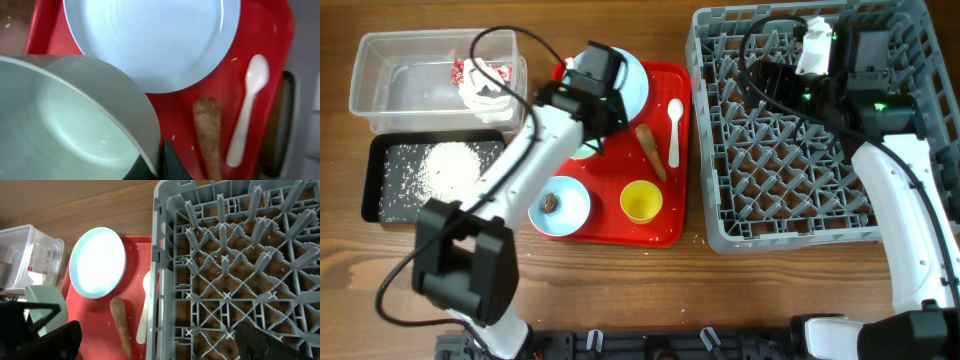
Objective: Sort waste into correct bins and load items into the dishwasher rack
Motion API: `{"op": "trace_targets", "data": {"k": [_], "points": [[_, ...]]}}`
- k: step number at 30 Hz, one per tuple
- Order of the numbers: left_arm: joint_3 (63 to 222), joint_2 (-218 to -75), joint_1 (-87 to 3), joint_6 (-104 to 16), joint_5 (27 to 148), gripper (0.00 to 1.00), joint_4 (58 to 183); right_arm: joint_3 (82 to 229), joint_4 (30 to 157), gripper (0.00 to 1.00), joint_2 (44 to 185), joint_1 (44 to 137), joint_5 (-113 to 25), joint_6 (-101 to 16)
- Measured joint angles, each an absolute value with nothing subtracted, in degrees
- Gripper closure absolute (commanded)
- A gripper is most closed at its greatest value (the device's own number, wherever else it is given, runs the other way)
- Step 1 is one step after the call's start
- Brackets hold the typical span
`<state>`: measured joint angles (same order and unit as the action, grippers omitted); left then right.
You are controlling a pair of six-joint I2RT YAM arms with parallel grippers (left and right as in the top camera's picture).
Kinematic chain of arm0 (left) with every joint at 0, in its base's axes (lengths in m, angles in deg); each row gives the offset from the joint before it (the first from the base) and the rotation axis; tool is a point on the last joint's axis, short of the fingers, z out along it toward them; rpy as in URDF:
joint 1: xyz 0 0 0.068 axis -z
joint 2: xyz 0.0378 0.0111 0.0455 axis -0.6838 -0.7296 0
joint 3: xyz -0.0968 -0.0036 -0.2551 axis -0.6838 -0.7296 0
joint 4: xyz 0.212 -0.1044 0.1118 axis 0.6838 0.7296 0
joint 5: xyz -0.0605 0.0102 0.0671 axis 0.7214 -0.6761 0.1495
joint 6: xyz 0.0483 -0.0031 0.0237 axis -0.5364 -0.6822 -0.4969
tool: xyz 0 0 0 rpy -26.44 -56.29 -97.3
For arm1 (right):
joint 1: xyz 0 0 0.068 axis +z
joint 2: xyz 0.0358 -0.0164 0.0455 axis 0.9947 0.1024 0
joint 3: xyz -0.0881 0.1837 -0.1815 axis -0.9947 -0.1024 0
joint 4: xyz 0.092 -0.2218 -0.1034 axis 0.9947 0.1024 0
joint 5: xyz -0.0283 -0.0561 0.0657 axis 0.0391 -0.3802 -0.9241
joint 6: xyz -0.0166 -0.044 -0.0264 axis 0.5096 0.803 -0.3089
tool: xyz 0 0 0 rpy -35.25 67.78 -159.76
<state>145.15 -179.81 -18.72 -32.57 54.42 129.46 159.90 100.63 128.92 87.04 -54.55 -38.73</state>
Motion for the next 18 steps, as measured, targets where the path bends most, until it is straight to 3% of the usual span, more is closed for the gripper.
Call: {"op": "trace_targets", "data": {"k": [11,18], "points": [[144.08,-184.6,-15.07,-32.57,47.69,0.71,137.48,159.9,100.61,0.0,128.92,87.04,-54.55,-38.73],[143.99,-184.44,-15.07,-24.64,49.83,0.71,153.89,159.9,100.7,0.0,128.92,87.04,-54.55,-38.73]]}}
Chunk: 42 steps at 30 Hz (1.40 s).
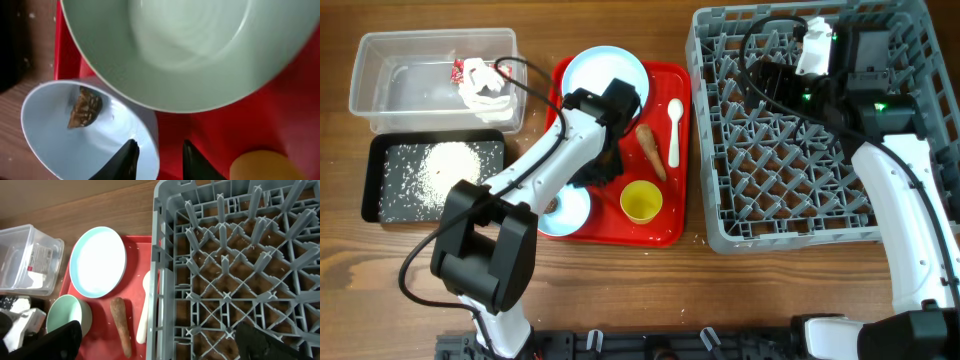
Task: Sort waste into correct bins and load items into the dishwasher rack
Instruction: 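Tip the brown scrap from the blue bowl onto the black tray, left gripper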
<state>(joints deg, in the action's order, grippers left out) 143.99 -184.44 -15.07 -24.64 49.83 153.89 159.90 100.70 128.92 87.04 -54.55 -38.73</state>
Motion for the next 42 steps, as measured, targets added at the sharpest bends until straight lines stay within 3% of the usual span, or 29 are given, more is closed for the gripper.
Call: {"op": "trace_targets", "data": {"k": [4,5,6,14,20,26,27,32,37,42], "points": [[138.75,-184.44,-15.07,-21.86,50.66,0.75,151.79,159.9,100.68,0.0,128.92,87.04,-54.55,-38.71],[137.37,-184.42,-15.07,-21.62,50.81,0.82,150.66,159.9,100.72,0.0,128.92,87.04,-54.55,-38.73],[135.78,-184.42,-15.07,-21.34,51.19,0.96,148.89,159.9,100.7,0.0,128.92,87.04,-54.53,-38.73],[134.2,-184.16,-15.0,-21.21,54.35,0.96,149.89,159.9,100.7,0.0,128.92,87.04,-54.55,-38.73],[148.23,-177.06,-16.42,-25.82,58.86,0.96,156.58,159.9,100.68,0.0,128.92,87.04,-54.55,-38.73],[150.2,-170.08,-35.0,-33.84,61.37,0.96,154.68,159.9,100.65,0.0,128.92,87.04,-54.55,-38.73],[150.18,-170.7,-42.19,-38.34,66.11,0.96,152.45,159.9,100.68,0.0,128.92,87.04,-54.55,-38.73],[147.1,-174.48,-60.77,-50.74,85.22,0.96,145.19,159.9,100.68,0.0,128.92,87.04,-54.55,-38.73],[143.45,-185.3,-74.69,-61.12,108.71,0.96,141.94,159.9,100.68,0.0,128.92,87.04,-54.53,-38.73],[143.16,-194.21,-82.19,-65.45,129.46,0.96,143.64,159.9,100.68,0.0,128.92,87.04,-54.55,-38.73]]}}
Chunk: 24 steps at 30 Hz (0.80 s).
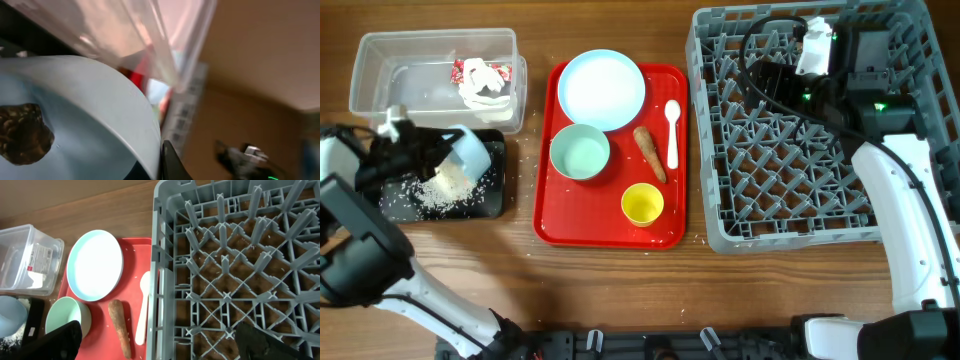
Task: Sort waste into correct bins and load items into the dishwasher rack
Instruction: 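Tip the brown scrap from the blue bowl onto the black tray, left gripper, then place the blue bowl onto the blue plate with the left gripper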
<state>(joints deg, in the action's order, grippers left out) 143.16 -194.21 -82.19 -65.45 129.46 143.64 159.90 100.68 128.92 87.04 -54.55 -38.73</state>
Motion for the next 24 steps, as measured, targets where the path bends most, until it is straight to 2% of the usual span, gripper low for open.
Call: {"op": "trace_targets", "data": {"k": [3,7,19,24], "points": [[143.03,-195.7,-84.16,-66.1,140.12,0.96,146.26,159.9,100.68,0.0,128.92,87.04,-54.55,-38.73],[143.03,-195.7,-84.57,-63.94,145.87,0.96,149.0,159.9,100.68,0.0,128.92,87.04,-54.55,-38.73],[143.03,-195.7,-84.77,-53.8,148.25,0.96,150.57,159.9,100.68,0.0,128.92,87.04,-54.53,-38.73],[143.03,-195.5,-84.31,-54.26,147.77,0.96,152.47,159.9,100.68,0.0,128.92,87.04,-54.55,-38.73]]}}
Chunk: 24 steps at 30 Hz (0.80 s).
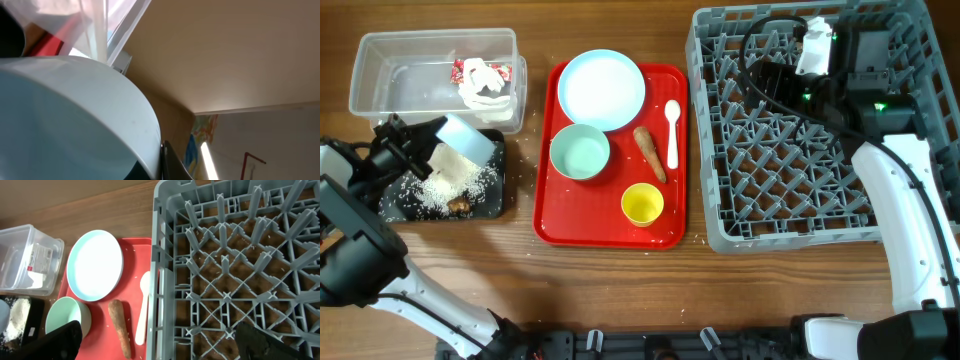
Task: Sort waste into correct bins and load items into the dishwasher rack
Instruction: 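Place the blue bowl onto the blue plate with the left gripper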
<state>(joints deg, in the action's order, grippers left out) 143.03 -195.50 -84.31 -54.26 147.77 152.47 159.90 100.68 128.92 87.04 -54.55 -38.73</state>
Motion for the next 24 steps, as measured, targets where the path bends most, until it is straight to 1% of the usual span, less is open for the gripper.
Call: {"op": "trace_targets", "data": {"k": [2,5,8,9,10,12,17,18,20,22,24], "points": [[142.97,-193.89,-82.76,-55.35,146.31,0.96,152.91,159.9,100.68,0.0,128.92,87.04,-54.55,-38.73],[142.88,-186.41,-77.27,-55.96,139.29,0.96,151.9,159.9,100.68,0.0,128.92,87.04,-54.55,-38.89],[142.94,-176.73,-67.63,-52.99,123.84,0.96,148.97,159.9,100.65,0.0,128.92,87.04,-54.53,-38.95],[143.01,-174.43,-62.93,-50.1,114.22,0.96,148.08,159.9,100.63,0.0,128.92,87.04,-54.53,-38.95],[143.03,-173.87,-59.92,-48.73,109.94,0.96,147.86,159.9,100.63,0.0,128.92,87.04,-54.55,-38.95],[143.08,-173.76,-48.79,-45.1,95.14,0.96,147.03,159.9,100.65,0.0,128.92,87.04,-54.55,-38.95],[143.08,-175.0,-29.17,-40.51,71.95,0.96,145.54,159.9,100.65,0.0,128.92,87.04,-54.55,-38.95],[143.01,-175.22,-26.63,-39.81,68.61,0.96,144.38,159.9,100.63,0.0,128.92,87.04,-54.53,-38.95],[142.86,-175.35,-22.83,-38.87,59.49,0.96,136.52,159.9,100.57,0.0,128.92,87.04,-54.53,-38.95],[142.88,-175.35,-21.73,-40.4,54.25,0.94,126.94,159.9,100.65,0.0,128.92,87.04,-54.53,-38.95],[143.23,-175.46,-21.8,-44.16,50.99,0.91,116.74,159.9,100.83,0.0,128.92,87.04,-54.53,-39.17]]}}
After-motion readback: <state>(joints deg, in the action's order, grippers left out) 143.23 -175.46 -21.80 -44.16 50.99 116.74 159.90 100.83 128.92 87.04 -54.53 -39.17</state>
